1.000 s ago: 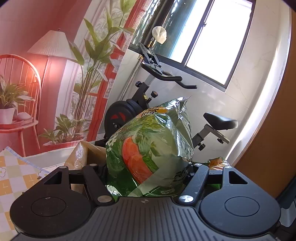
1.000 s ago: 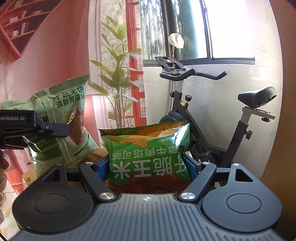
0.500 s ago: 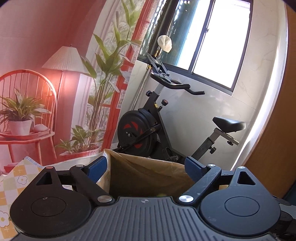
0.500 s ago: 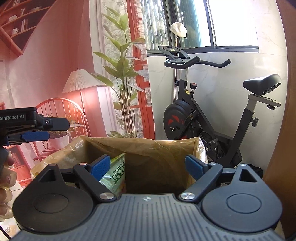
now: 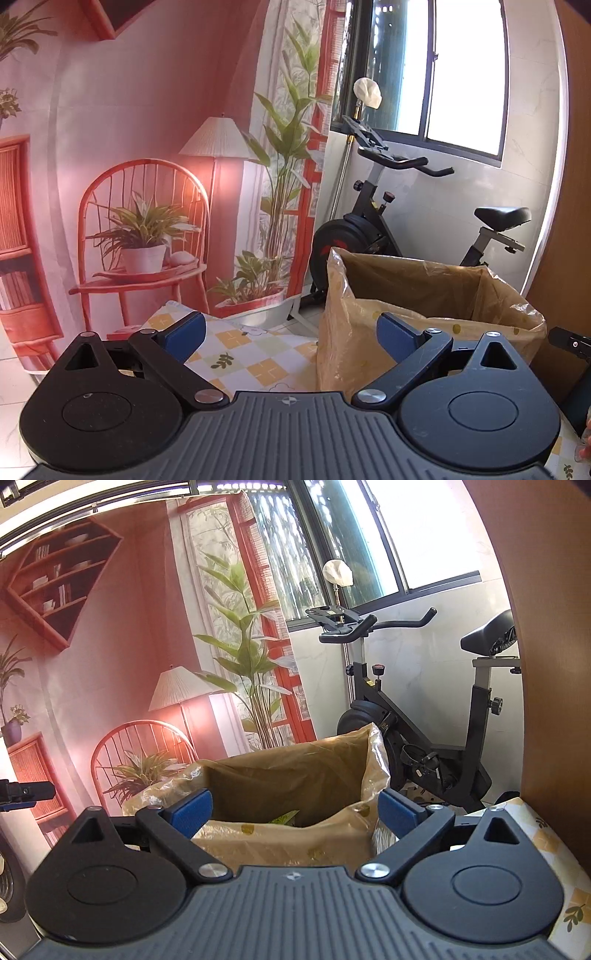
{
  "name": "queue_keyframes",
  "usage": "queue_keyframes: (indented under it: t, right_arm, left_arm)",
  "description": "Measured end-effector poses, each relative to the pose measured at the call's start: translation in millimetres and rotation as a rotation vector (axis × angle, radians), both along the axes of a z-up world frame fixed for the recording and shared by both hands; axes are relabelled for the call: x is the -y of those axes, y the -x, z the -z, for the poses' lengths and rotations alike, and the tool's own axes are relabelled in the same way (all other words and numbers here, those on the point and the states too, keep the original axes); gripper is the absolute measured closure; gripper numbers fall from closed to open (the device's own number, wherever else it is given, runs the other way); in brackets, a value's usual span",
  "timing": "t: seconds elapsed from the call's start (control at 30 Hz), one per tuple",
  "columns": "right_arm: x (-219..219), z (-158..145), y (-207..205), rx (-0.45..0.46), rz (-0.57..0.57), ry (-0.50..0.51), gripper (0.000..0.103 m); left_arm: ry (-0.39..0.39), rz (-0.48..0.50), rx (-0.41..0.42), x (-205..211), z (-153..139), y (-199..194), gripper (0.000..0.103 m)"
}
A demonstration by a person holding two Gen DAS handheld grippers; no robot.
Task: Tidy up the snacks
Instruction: 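Carry both green bags over the box and open both tools to drop them, then grasp the small red sachet with right tool while left tool moves toward a small clear packet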
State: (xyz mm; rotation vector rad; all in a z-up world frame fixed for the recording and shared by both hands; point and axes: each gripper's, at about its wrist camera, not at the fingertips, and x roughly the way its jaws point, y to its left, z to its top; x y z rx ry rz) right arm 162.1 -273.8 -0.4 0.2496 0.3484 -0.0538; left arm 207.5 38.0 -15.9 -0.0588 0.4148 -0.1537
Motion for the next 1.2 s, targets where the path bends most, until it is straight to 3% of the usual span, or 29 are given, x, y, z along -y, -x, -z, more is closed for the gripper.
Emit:
queue_keyframes:
  t: [0.23, 0.37, 0.5, 0.6, 0.9, 1.2]
  right_arm:
    - [-11, 42, 33, -0.122, 0.003, 0.07, 0.007]
    - [-22, 69, 40, -0.216, -0.015, 0.048, 0.018]
    - [-35, 83, 49, -0.232, -0.014, 0.055, 0.023]
    - [-45, 88, 51, -0.239, -0.04, 0.049, 0.037]
    - [-92, 117, 57, -0.35, -0.266, -0.035, 0.069]
    - [-118, 133, 48, -0.455, -0.371, -0.069, 0.072]
  left_arm:
    - [-0.006, -0.011, -0.158, -16, 46, 34, 0.014]
    - [-0.027, 0.021, -0.234, -18, 70, 43, 0.021]
    - [-0.05, 0.01, -0.249, -28, 77, 42, 0.026]
    - [-0.057, 0.01, -0.249, -30, 77, 46, 0.031]
    - [-0.117, 0.106, -0.292, -8, 102, 67, 0.035]
    - [-0.069, 0.117, -0.324, -15, 119, 70, 0.038]
